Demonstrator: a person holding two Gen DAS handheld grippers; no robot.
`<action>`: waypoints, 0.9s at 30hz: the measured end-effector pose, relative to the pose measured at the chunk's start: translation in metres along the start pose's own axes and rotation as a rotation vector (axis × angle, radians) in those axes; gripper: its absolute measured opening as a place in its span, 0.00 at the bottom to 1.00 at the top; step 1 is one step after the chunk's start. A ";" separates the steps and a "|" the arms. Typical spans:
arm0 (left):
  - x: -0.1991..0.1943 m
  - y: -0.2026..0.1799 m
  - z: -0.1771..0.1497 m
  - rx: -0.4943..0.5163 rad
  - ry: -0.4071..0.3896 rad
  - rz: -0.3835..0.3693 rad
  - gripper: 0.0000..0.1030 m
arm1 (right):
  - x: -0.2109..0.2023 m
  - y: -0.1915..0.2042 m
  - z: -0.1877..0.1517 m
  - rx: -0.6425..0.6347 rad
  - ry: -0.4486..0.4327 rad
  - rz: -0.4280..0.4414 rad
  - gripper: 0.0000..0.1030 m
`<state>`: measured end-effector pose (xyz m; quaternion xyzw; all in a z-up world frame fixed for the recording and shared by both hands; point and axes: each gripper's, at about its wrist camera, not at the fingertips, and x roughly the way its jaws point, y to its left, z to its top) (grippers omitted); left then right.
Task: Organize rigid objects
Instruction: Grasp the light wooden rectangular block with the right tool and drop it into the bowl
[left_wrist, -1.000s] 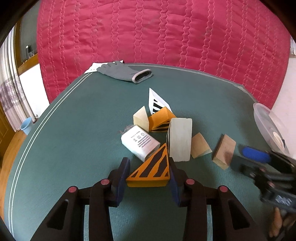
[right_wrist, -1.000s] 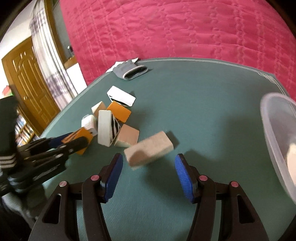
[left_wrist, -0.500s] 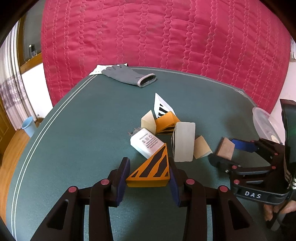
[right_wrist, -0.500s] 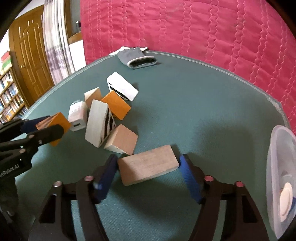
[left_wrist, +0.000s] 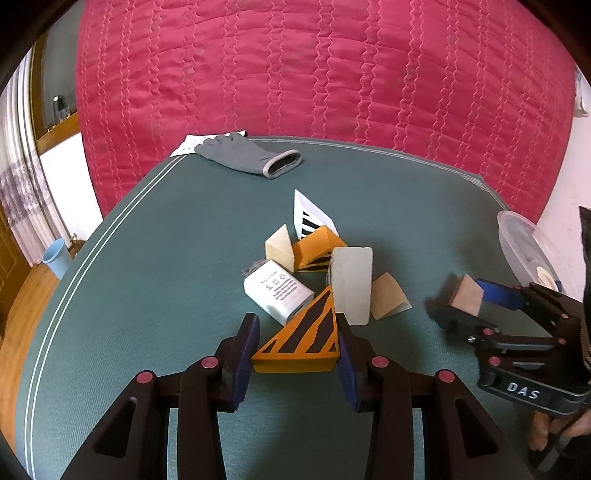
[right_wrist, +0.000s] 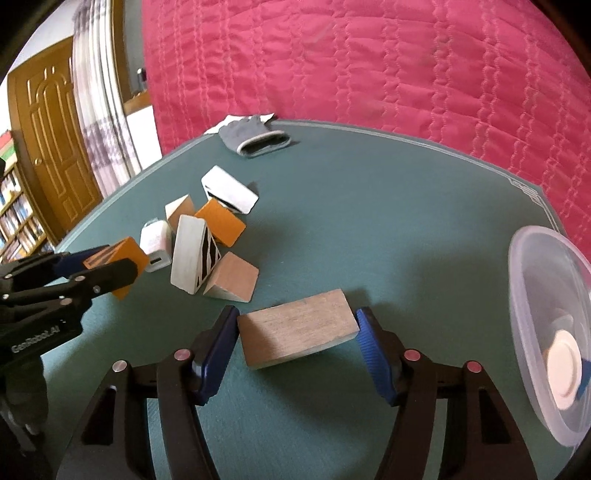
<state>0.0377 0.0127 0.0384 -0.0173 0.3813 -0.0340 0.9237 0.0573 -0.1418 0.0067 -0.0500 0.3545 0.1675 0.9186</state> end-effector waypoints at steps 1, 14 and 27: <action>0.000 -0.001 0.000 0.003 0.000 -0.001 0.41 | -0.004 -0.002 -0.001 0.009 -0.008 -0.002 0.63; -0.005 -0.027 0.005 0.060 -0.012 -0.026 0.41 | -0.064 -0.059 -0.008 0.184 -0.138 -0.066 0.63; -0.011 -0.060 0.011 0.121 -0.031 -0.057 0.41 | -0.119 -0.146 -0.036 0.394 -0.222 -0.252 0.63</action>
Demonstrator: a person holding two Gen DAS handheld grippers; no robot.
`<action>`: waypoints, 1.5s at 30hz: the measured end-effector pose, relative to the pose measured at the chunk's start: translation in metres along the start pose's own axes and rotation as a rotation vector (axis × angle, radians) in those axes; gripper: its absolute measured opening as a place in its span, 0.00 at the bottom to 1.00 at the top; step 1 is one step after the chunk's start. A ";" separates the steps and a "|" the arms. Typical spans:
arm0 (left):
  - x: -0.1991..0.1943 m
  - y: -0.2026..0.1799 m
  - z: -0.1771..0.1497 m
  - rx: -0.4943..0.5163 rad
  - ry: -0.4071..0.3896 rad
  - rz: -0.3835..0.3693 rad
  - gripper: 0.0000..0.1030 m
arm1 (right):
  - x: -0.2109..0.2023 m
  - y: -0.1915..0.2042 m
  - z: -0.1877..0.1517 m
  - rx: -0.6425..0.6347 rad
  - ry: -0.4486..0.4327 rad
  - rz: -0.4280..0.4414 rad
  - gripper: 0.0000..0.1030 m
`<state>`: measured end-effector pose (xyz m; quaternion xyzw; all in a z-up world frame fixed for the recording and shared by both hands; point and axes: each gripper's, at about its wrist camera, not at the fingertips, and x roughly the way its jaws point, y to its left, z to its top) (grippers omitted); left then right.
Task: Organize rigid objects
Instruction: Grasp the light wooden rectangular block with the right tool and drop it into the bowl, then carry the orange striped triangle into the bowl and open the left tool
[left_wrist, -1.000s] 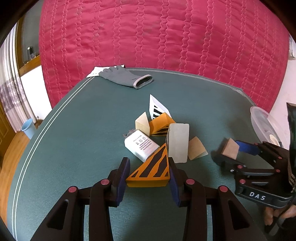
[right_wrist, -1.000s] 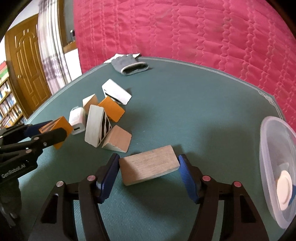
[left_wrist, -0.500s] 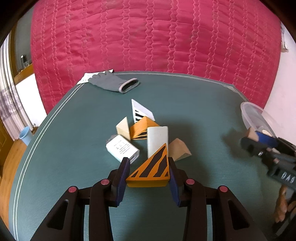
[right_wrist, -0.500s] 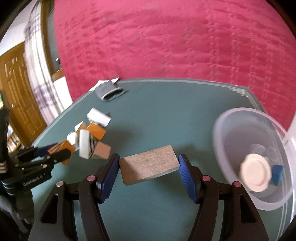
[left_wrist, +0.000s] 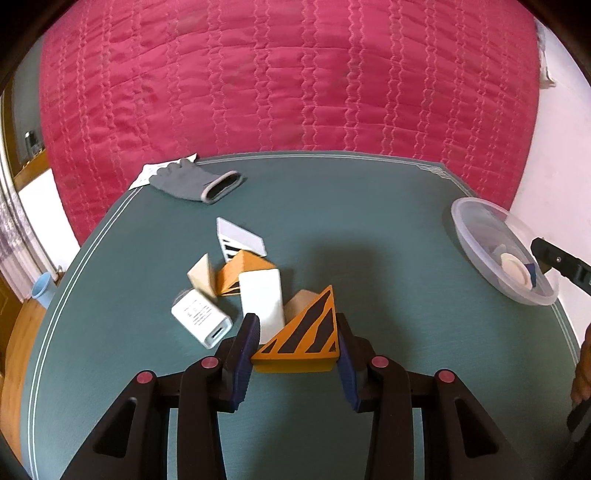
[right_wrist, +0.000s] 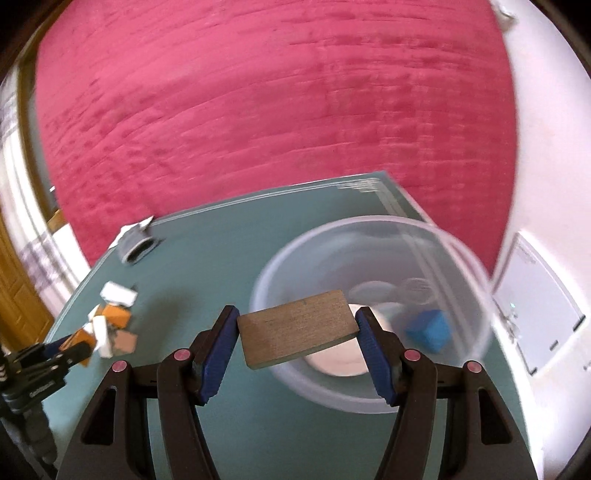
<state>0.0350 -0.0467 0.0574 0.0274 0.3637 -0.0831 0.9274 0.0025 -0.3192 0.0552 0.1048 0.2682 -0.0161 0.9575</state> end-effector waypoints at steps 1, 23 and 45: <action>0.000 -0.002 0.001 0.004 -0.001 -0.002 0.41 | 0.000 -0.007 0.001 0.011 -0.001 -0.016 0.63; 0.015 -0.087 0.036 0.123 -0.024 -0.125 0.41 | 0.000 -0.072 -0.009 0.144 -0.077 -0.165 0.65; 0.055 -0.190 0.080 0.208 -0.019 -0.295 0.41 | -0.016 -0.082 -0.012 0.214 -0.178 -0.199 0.65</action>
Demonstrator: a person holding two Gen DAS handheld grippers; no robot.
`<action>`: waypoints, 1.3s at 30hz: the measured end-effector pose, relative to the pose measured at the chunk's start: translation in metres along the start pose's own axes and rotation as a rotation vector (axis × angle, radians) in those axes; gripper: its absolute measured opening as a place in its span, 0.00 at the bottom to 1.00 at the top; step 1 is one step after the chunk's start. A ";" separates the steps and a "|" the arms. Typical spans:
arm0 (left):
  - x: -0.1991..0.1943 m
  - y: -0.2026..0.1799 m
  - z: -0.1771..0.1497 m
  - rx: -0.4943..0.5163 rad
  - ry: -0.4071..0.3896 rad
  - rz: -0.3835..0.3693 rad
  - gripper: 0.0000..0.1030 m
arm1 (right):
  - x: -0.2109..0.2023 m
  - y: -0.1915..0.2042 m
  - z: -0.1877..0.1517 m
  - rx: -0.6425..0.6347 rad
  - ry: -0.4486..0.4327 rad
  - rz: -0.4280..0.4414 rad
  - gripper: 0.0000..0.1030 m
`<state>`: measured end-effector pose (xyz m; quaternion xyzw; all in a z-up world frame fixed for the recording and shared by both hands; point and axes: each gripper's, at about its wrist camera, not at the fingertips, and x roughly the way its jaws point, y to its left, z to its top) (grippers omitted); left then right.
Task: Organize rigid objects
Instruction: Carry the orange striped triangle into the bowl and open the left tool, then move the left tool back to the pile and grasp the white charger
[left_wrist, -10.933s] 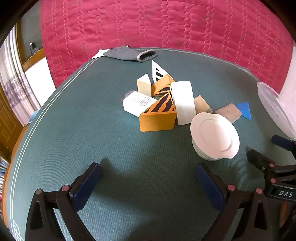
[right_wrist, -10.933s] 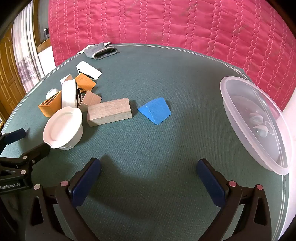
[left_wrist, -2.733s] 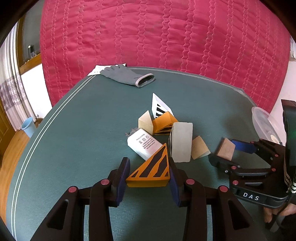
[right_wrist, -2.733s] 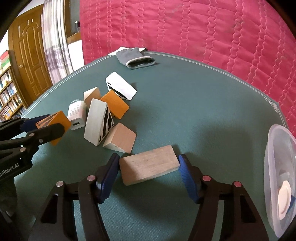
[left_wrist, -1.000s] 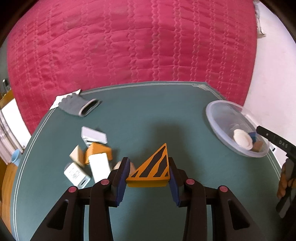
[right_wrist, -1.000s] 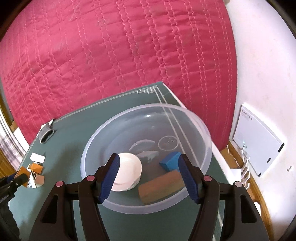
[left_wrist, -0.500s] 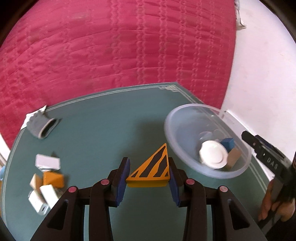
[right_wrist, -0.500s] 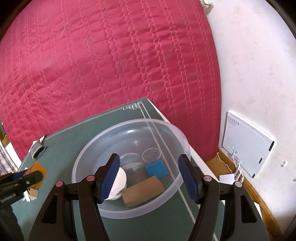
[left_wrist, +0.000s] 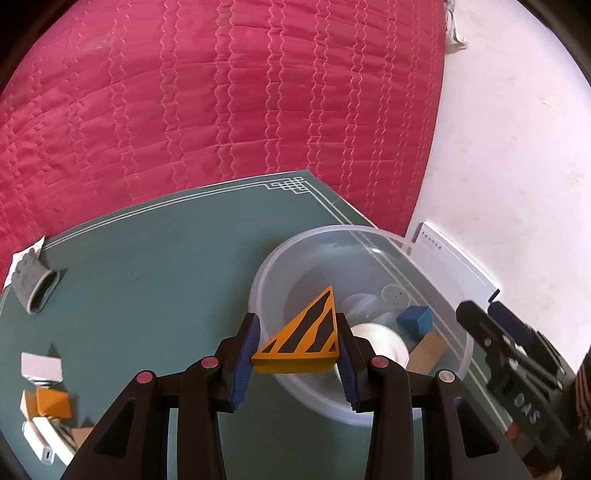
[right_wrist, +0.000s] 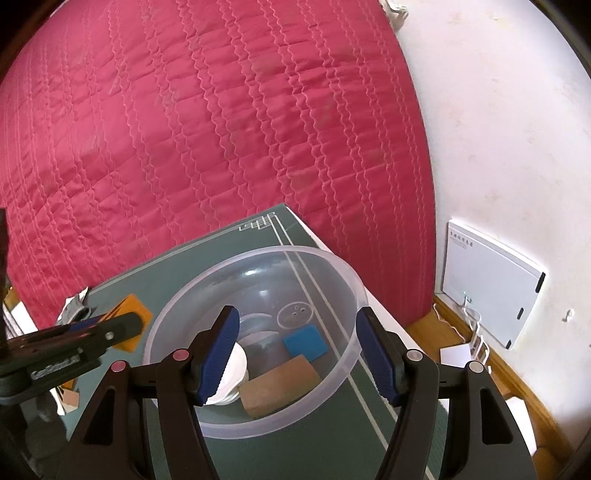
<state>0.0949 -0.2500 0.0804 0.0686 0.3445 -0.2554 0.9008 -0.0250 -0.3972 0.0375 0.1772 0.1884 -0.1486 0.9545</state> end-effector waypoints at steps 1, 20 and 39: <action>0.003 -0.001 0.002 0.000 -0.001 -0.005 0.41 | 0.001 0.000 0.000 0.002 0.000 0.000 0.65; 0.001 0.031 -0.006 -0.089 -0.004 0.083 0.73 | 0.003 -0.003 0.000 0.006 0.008 -0.004 0.65; -0.041 0.079 -0.044 -0.138 -0.014 0.227 0.75 | 0.004 -0.001 -0.001 0.002 0.011 -0.002 0.65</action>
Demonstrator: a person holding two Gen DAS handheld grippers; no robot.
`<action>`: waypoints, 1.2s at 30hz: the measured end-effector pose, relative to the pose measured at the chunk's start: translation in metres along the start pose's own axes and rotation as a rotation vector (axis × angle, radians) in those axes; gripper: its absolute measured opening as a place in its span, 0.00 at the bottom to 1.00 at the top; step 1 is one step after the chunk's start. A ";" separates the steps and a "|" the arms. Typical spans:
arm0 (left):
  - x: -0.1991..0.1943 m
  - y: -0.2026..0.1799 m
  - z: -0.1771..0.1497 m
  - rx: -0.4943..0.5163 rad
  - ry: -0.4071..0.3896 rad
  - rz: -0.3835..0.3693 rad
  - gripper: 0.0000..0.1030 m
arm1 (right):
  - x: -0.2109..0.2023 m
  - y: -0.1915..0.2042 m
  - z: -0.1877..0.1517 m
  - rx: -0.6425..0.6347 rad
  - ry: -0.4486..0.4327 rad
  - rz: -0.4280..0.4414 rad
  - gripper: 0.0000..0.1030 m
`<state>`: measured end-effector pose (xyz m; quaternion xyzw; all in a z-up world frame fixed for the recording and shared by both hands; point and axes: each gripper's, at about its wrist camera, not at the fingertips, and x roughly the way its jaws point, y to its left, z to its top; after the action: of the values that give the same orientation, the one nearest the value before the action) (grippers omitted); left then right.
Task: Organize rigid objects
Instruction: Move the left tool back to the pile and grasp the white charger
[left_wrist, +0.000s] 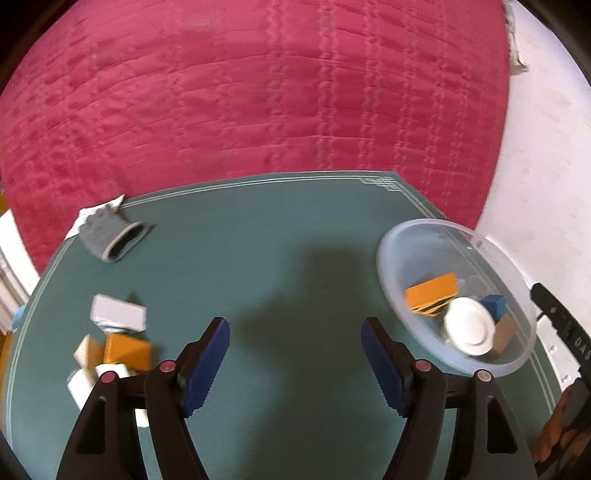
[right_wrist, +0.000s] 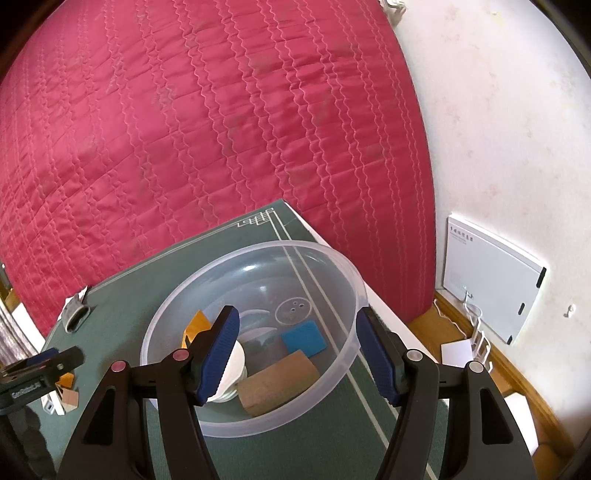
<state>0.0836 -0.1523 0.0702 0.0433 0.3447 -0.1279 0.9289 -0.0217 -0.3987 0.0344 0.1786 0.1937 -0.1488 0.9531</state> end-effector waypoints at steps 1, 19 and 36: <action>-0.002 0.008 -0.002 -0.011 0.001 0.012 0.75 | 0.000 0.000 0.000 0.000 0.000 0.000 0.65; -0.028 0.137 -0.038 -0.224 0.030 0.211 0.75 | -0.009 0.021 -0.005 -0.105 -0.024 -0.027 0.65; -0.004 0.178 -0.057 -0.326 0.098 0.268 0.75 | -0.017 0.089 -0.034 -0.201 0.098 0.170 0.65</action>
<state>0.0922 0.0292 0.0278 -0.0561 0.3967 0.0562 0.9145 -0.0163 -0.3020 0.0379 0.1053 0.2384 -0.0385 0.9647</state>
